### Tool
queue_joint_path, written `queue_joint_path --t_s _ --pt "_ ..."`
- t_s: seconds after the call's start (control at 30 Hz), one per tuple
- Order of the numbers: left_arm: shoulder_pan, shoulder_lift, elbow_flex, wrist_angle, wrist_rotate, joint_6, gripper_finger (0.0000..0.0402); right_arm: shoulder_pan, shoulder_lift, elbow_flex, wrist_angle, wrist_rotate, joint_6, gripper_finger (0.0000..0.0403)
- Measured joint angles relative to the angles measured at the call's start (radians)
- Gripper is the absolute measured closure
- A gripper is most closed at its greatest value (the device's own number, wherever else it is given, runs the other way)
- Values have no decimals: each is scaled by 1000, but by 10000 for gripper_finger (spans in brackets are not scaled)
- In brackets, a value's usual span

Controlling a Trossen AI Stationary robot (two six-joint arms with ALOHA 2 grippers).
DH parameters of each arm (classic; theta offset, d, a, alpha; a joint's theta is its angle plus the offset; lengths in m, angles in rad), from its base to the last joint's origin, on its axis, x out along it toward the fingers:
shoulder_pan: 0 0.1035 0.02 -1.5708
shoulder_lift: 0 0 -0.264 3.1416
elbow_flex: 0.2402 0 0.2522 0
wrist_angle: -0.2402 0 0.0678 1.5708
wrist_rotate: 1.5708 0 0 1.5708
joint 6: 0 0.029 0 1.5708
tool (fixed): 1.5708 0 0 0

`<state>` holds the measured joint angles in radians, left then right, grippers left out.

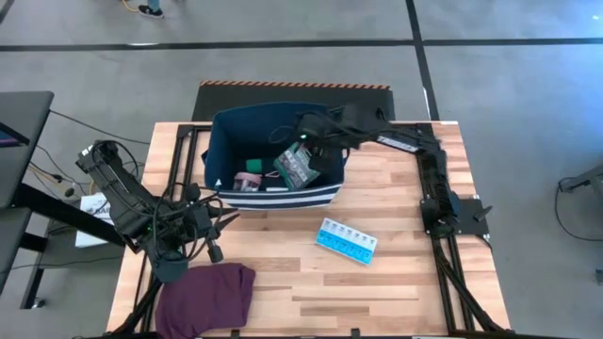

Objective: Pick & place medical supplies in basket/bin
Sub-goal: Put the blue pill organizer into the blue bin

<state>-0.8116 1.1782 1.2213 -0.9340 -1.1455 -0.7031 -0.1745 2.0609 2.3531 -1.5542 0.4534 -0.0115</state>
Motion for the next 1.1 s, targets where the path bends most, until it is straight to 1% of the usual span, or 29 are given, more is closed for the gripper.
queue_joint_path --t_s 0.1,0.23,0.3,0.4,0.5,0.57,0.8,0.87,1.0,1.07,1.1 --pt "0 0 0 -3 -12 1 356 24 -66 0 -1 19 30 201" --pt "0 0 0 -4 -9 1 356 75 -143 0 -14 14 136 208" --pt "0 0 0 -4 10 1 356 109 -181 0 -16 -17 173 212" --pt "0 0 0 -4 23 1 356 169 -225 1 -17 -111 220 220" --pt "0 0 0 -7 23 0 356 246 -242 1 -17 -208 255 228" --pt "0 0 0 -15 23 0 356 306 -243 1 -17 -248 281 233" --pt "0 0 0 -20 26 12 356 504 -215 -4 -17 -249 375 247" --pt "0 0 0 -18 61 34 356 545 -209 -5 -15 -248 422 251" --pt "21 10 0 9 214 100 356 603 -204 -3 -16 -246 535 256" --pt "34 40 0 50 288 121 356 629 -202 -4 -17 -244 598 259" --pt "38 63 0 83 308 131 357 639 -202 -3 -17 -243 636 261"
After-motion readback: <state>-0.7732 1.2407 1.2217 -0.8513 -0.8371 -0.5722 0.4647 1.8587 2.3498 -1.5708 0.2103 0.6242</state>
